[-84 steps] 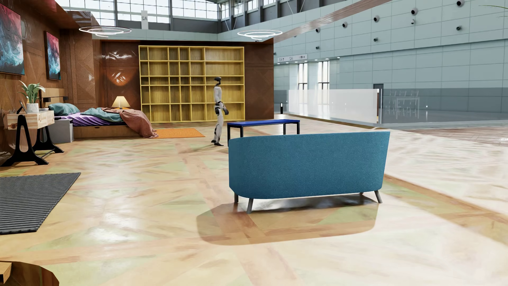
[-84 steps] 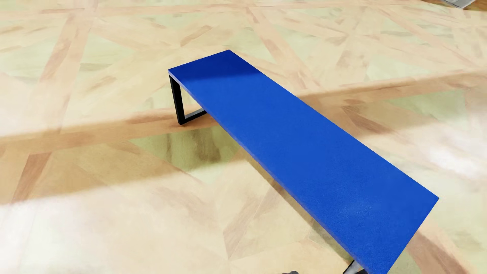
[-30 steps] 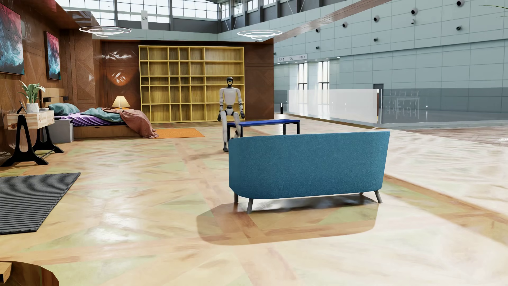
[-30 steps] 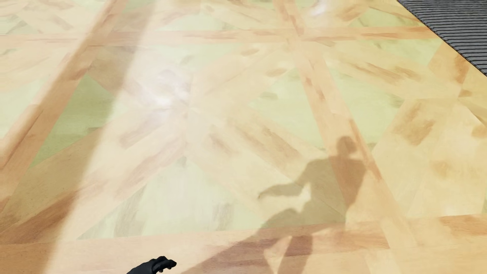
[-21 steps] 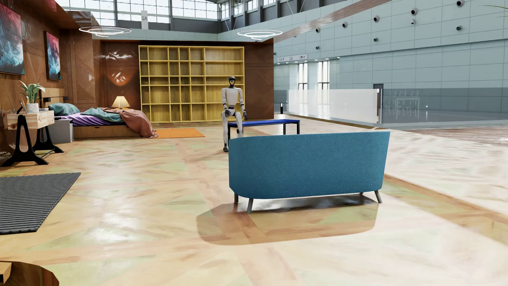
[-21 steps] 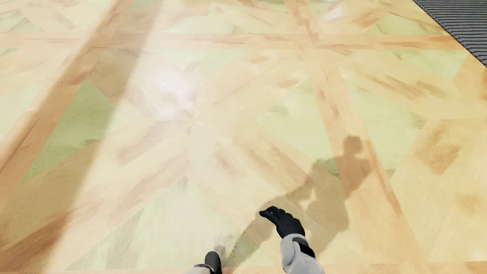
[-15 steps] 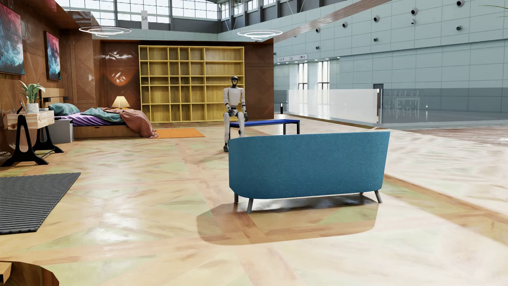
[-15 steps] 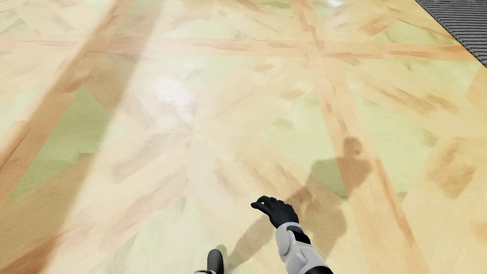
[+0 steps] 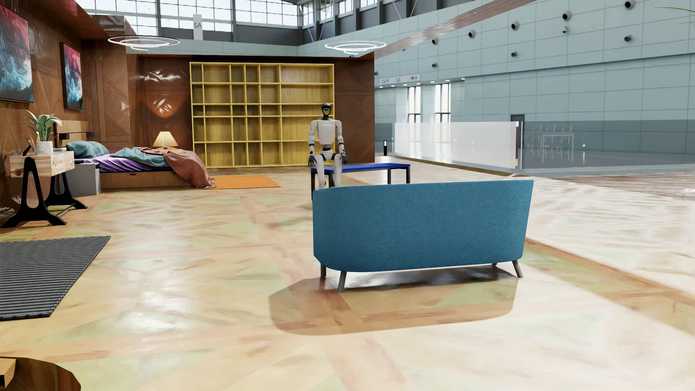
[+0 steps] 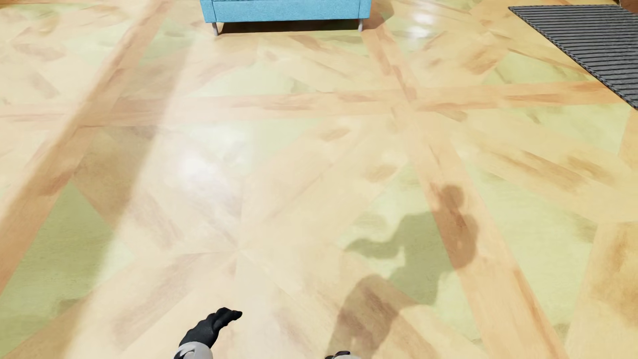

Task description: Head to the sofa

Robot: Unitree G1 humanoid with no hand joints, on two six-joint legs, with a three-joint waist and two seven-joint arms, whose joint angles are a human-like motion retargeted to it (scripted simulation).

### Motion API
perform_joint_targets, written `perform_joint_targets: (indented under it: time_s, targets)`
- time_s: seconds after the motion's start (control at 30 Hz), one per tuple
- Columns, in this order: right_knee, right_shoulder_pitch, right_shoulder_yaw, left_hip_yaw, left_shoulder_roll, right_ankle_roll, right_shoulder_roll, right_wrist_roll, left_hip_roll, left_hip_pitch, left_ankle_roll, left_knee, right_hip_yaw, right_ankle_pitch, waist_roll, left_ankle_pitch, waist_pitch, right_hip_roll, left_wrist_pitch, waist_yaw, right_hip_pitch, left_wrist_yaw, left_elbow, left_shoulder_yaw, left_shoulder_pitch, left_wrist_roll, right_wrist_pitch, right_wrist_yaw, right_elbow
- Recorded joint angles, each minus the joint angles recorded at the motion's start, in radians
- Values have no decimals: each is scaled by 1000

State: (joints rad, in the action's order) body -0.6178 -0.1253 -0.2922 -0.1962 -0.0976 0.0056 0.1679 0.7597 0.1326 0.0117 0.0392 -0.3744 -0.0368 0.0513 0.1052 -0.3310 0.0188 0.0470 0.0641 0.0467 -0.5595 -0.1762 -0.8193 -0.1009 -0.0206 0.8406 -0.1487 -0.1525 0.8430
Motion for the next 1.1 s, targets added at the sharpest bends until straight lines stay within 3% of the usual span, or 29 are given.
perform_joint_targets:
  time_s: [0.07, 0.1, 0.2, 0.27, 0.3, 0.33, 0.4, 0.43, 0.5, 0.6, 0.67, 0.73, 0.77, 0.83, 0.9, 0.97, 1.03, 1.07, 1.1]
  targets:
    - [369, -34, 35, 19, -12, 30, -18, -8, -3, -88, -9, 65, -12, -64, -13, -14, -6, -28, 3, 21, 29, 12, 6, -26, -16, -3, -11, -13, -5]
    - [439, -48, 48, 27, -11, 59, -25, -4, 0, -120, -13, 67, -14, -70, -19, -19, -7, -33, 6, 27, 27, 12, 9, -34, -17, -7, -26, -41, 3]
    - [276, -59, 35, 50, -7, -7, -54, 51, -15, -208, -34, 14, -6, -170, -41, 8, -12, -63, 22, 34, 7, 4, 11, -38, 27, -19, -78, -107, 107]
    - [211, -52, 58, 64, -7, -15, -90, 56, -66, -222, -35, -93, 15, -169, -74, 144, -21, -100, 52, 34, 52, 17, -17, -27, 83, -24, -100, -92, 184]
    - [201, -48, 78, 68, -10, -26, -108, 50, -109, -184, -74, -213, 36, -135, -94, 258, -23, -119, 73, 34, 86, 41, -42, -30, 107, -20, -100, -86, 200]
    - [206, -44, 93, 73, -22, -31, -124, 47, -161, -118, -121, -371, 63, -103, -113, 374, -23, -136, 86, 34, 126, 85, -67, -50, 122, -4, -86, -83, 200]
    - [221, -23, 96, 81, -75, -42, -143, 55, -289, 59, -213, -687, 113, -45, -151, 586, -18, -178, 60, 25, 198, 198, -77, -129, 136, 53, -29, -85, 166]
    - [226, 2, 80, 100, -103, -51, -144, 67, -322, 150, -195, -802, 126, -16, -170, 542, -14, -201, 36, 17, 234, 224, -53, -151, 149, 69, -2, -83, 148]
    - [213, 81, 39, 131, -111, -65, -135, 107, -348, 316, -178, -908, 135, 48, -196, 413, -3, -241, 38, 2, 299, 164, 15, -111, 197, 34, 37, -81, 153]
    - [197, 206, 35, 150, -72, -74, -134, 118, -326, 476, -121, -718, 106, 137, -208, 209, 2, -269, 80, -29, 401, 42, 81, 8, 258, -65, 33, -82, 146]
    - [222, 267, 43, 144, -60, -74, -134, 95, -293, 521, -89, -422, 75, 173, -202, 187, -3, -267, 93, -53, 473, 40, 87, 22, 257, -75, 45, -91, 113]
    - [269, 306, 13, 126, -55, -72, -126, 87, -256, 527, -112, -84, 49, 191, -193, 254, -11, -261, 94, -72, 548, 65, 85, 17, 246, -60, 76, -98, 66]
    - [287, 317, -25, 123, -50, -71, -115, 102, -236, 519, -160, 75, 37, 199, -188, 277, -15, -257, 95, -79, 584, 77, 84, 21, 242, -53, 95, -106, 42]
    - [280, 317, -111, 129, -39, -67, -94, 140, -205, 525, -215, 182, 20, 224, -180, 298, -20, -254, 100, -92, 645, 98, 83, 35, 239, -41, 126, -134, 8]
    - [255, 278, -147, 142, -19, -57, -80, 140, -163, 539, -93, 56, 11, 207, -165, 399, -28, -235, 104, -104, 717, 116, 70, 42, 235, -25, 119, -172, 12]
    - [177, 222, -130, 114, 7, -4, -91, 123, -136, 518, -14, -58, 3, 94, -138, 396, -37, -200, 114, -114, 750, 110, 48, 61, 239, -13, 53, -206, 78]
    - [-61, 180, -96, 68, 45, 137, -102, 103, -99, 456, 22, -80, -30, -110, -102, 322, -38, -146, 129, -121, 668, 101, 23, 92, 233, -13, -27, -180, 164]
    - [-230, 172, -112, 36, 58, 235, -88, 121, -84, 418, 24, -70, -39, -211, -85, 290, -36, -115, 127, -124, 585, 103, 15, 99, 228, -13, -40, -151, 190]
    - [-389, 166, -145, 4, 64, 240, -61, 151, -69, 380, 25, -60, -32, -294, -68, 261, -34, -75, 116, -125, 493, 106, 7, 93, 221, -7, -28, -116, 196]
